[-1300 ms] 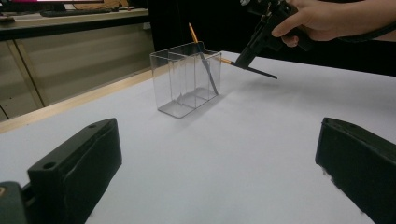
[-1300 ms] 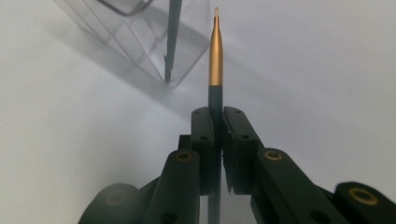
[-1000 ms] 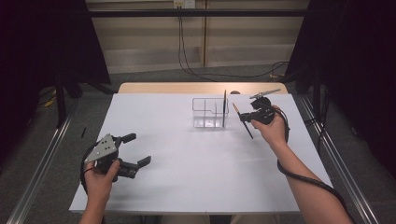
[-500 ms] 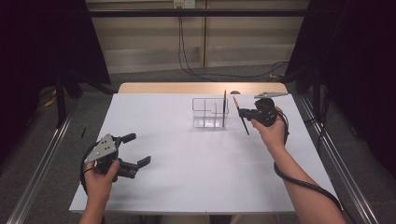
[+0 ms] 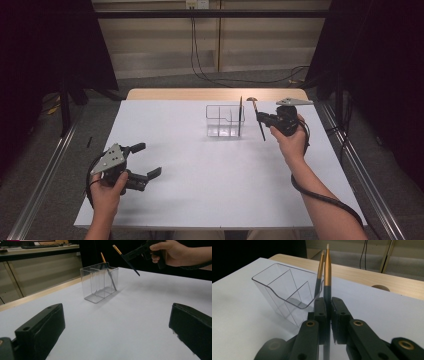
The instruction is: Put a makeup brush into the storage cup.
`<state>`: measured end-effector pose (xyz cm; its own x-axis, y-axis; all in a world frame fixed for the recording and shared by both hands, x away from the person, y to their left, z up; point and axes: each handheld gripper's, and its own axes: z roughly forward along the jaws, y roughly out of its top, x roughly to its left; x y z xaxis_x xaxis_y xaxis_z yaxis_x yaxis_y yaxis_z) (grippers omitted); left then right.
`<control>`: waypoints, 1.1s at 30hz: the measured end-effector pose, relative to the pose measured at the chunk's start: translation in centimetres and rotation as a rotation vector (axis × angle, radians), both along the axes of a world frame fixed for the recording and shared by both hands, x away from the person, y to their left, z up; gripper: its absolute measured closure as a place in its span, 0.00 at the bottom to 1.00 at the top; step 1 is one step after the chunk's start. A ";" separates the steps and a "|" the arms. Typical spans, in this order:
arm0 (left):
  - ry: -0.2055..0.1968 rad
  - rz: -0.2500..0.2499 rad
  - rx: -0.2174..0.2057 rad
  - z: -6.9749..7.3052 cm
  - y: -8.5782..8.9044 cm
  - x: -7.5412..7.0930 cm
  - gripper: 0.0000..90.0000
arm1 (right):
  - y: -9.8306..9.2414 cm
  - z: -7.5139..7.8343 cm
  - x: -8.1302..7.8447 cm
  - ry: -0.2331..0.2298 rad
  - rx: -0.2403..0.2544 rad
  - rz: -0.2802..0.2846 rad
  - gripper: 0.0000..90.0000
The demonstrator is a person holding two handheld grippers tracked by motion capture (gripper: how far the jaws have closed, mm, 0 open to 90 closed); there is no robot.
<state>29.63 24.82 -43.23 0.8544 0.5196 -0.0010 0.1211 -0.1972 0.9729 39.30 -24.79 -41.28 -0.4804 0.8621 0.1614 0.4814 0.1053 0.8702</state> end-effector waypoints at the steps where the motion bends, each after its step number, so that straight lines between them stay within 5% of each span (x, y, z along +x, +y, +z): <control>1: 0.000 0.000 0.000 0.0 0.0 0.0 0.00 | 0.0 0.0 0.0 -0.004 0.003 0.002 0.93; 33: 0.003 0.002 -0.005 -0.1 0.1 0.1 0.00 | 0.3 1.1 -0.4 -0.186 0.078 -0.027 0.93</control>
